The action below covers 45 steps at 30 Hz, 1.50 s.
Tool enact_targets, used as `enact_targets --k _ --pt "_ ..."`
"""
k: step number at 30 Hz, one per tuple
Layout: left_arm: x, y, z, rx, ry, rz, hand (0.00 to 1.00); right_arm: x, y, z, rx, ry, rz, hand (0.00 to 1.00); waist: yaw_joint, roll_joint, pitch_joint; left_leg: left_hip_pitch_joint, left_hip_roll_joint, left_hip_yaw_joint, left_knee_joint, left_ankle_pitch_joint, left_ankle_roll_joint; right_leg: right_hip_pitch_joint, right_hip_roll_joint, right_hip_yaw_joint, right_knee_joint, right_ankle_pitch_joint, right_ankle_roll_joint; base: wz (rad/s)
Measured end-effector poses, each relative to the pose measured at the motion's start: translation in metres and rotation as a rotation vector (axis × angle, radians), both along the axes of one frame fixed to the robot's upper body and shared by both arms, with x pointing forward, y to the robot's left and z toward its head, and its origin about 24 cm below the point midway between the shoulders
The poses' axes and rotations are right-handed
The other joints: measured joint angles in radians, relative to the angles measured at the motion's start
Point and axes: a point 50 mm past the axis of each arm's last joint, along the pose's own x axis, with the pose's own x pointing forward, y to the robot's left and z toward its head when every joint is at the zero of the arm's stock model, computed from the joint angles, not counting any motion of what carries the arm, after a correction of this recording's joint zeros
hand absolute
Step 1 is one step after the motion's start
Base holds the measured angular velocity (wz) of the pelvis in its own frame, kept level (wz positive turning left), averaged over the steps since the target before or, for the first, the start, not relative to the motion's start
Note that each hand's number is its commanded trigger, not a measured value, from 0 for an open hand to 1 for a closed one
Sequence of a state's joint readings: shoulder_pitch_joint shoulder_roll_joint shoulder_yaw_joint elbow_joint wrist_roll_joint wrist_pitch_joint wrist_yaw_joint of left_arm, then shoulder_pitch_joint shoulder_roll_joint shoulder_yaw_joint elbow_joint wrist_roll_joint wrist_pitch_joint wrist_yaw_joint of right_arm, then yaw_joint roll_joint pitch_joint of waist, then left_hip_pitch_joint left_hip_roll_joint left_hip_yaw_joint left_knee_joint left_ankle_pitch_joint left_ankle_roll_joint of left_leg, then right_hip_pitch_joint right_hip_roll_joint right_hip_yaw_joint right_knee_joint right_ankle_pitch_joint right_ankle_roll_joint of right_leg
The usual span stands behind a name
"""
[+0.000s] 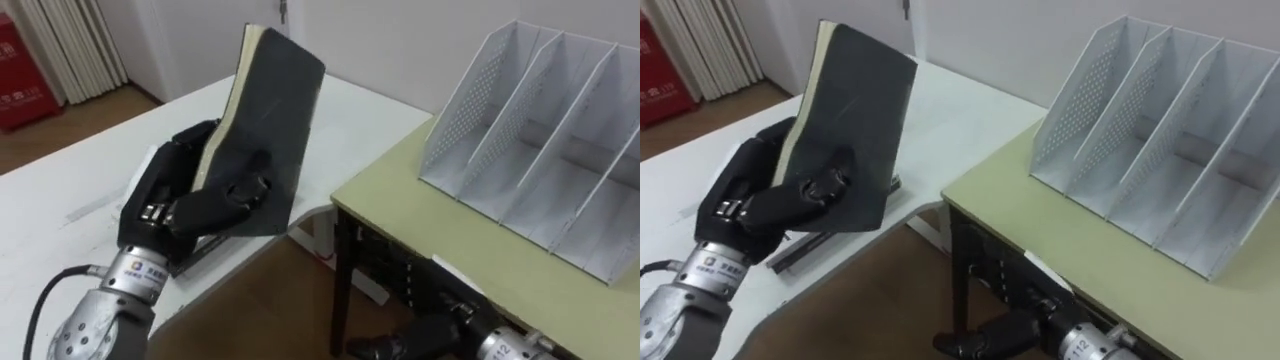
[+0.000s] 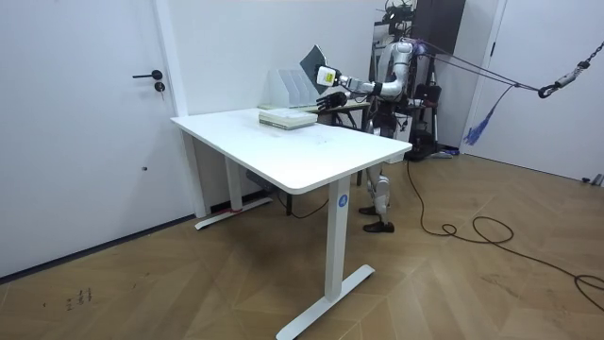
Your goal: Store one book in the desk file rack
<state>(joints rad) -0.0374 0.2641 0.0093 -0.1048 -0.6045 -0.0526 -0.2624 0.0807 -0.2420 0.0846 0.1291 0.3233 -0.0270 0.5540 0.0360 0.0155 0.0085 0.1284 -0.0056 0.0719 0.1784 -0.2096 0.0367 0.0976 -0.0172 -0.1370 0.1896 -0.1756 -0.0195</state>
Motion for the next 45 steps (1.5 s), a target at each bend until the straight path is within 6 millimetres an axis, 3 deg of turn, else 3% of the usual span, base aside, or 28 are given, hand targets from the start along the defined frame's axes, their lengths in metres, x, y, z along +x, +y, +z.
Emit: enact_targets --k 4,12,22,27,37,39,40,43,45 --pt "-0.002 -0.003 0.001 -0.085 -0.018 -0.114 1.00 -0.001 -0.003 0.004 0.127 0.014 0.034 0.00 -0.004 -0.014 0.0007 -0.016 0.001 0.000 0.004 0.000 0.000 -0.008 0.000 -0.002 -0.001 0.000 0.000 0.00" --pt "-0.009 -0.010 -0.019 -0.222 0.063 -0.320 1.00 -0.003 0.004 0.014 0.361 0.015 0.155 0.00 -0.003 -0.014 0.0007 -0.001 0.002 0.007 0.004 0.000 0.000 0.001 0.000 0.006 0.005 0.000 0.000 -0.02" --pt "-0.017 -0.022 -0.023 -0.210 0.074 -0.562 1.00 -0.001 0.020 0.034 0.611 -0.016 0.265 0.00 0.000 0.006 0.0065 -0.047 0.005 0.008 0.029 -0.004 0.003 -0.047 0.001 0.013 0.034 0.002 -0.003 0.00" --pt "-0.021 -0.026 -0.023 -0.212 0.064 -0.658 1.00 -0.002 0.022 0.040 0.687 -0.026 0.305 0.00 -0.003 0.024 -0.0047 -0.045 0.005 0.010 0.028 -0.004 0.002 -0.047 0.005 0.028 0.034 0.002 -0.004 -0.02" --pt "-0.025 -0.027 -0.038 -0.210 0.181 -0.726 1.00 -0.003 0.027 0.047 0.786 0.002 0.328 0.00 -0.001 0.024 -0.0049 -0.043 0.005 0.014 0.028 -0.004 0.002 -0.047 0.005 0.034 0.046 -0.001 -0.004 0.00" --pt "-0.025 -0.024 -0.039 -0.202 0.198 -0.725 1.00 -0.003 0.029 0.047 0.801 0.011 0.322 0.06 0.001 0.024 -0.0052 -0.042 0.006 0.016 0.029 -0.004 0.001 -0.048 0.007 0.041 0.049 -0.002 -0.004 -0.02" --pt "-0.025 -0.024 -0.039 -0.199 0.199 -0.725 1.00 -0.003 0.029 0.047 0.803 0.014 0.322 0.41 0.001 0.024 -0.0053 -0.042 0.006 0.017 0.029 -0.004 0.001 -0.048 0.007 0.042 0.049 -0.002 -0.004 0.00" --pt "-0.025 -0.022 -0.039 -0.189 0.205 -0.732 1.00 -0.002 0.028 0.046 0.792 0.029 0.300 1.00 0.001 0.026 -0.0063 -0.044 0.007 0.020 0.037 -0.005 0.000 -0.047 0.009 0.046 0.049 -0.002 -0.004 0.00" --pt "-0.027 -0.023 -0.040 -0.191 0.207 -0.754 1.00 -0.001 0.026 0.045 0.774 0.043 0.263 1.00 0.004 0.026 -0.0066 -0.045 0.008 0.023 0.038 -0.005 0.000 -0.047 0.009 0.046 0.050 -0.001 -0.004 0.00"
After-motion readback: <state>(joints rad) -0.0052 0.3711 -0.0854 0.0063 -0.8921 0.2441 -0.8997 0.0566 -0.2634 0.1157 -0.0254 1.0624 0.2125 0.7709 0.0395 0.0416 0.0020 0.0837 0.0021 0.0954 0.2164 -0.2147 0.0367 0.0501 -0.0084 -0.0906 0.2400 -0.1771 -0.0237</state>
